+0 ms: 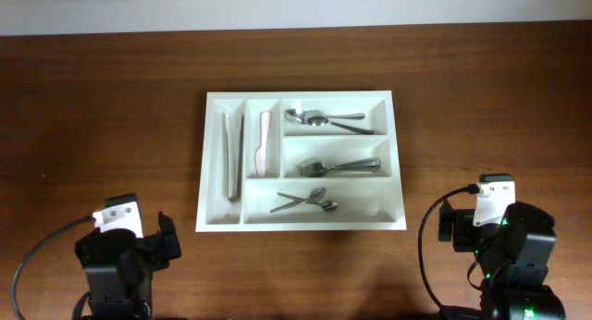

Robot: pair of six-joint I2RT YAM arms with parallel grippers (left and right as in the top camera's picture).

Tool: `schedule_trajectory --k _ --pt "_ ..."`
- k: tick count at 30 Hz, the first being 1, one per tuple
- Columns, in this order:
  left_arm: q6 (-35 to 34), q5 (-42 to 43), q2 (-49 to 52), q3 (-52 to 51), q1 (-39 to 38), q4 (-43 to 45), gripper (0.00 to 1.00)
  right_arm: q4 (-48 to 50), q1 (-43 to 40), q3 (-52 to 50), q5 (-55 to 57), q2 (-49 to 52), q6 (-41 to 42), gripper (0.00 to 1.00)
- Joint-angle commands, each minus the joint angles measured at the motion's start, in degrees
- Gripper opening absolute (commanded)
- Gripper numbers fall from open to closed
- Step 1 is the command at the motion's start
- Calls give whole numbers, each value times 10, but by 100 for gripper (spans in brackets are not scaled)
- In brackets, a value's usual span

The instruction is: Pack container

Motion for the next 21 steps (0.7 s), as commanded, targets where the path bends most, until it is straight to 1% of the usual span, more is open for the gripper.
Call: schedule_trajectory --k 1,6,9,10,11,15,18,19,20,21 --pt "-6 -8 -3 -5 3 -1 99 3 0 -1 -5 -3 0 99" --pt "-6 -8 -3 -5 3 -1 99 3 3 -1 -5 -9 0 99" --pt "-6 -8 -3 -5 3 -1 99 -11 13 -1 13 -60 2 99" --pt "-6 -8 -3 -5 3 -1 99 -18 19 -1 -3 -85 13 99" --pt "-6 -8 -3 -5 3 -1 99 -27 27 -1 -43 -130 32 99" --pt "-6 -8 -3 -5 3 -1 99 -26 29 -23 -162 -240 33 99" --pt "-6 -8 -3 -5 3 -1 99 9 29 -56 -200 -286 33 99" --pt "-6 -8 -3 -5 3 -1 99 57 30 -82 -207 -301 33 99" --pt "-6 -8 -3 -5 3 -1 99 79 30 -93 -210 -305 33 99" --pt "-6 -8 -3 -5 3 -1 99 129 30 -116 -214 -310 33 99"
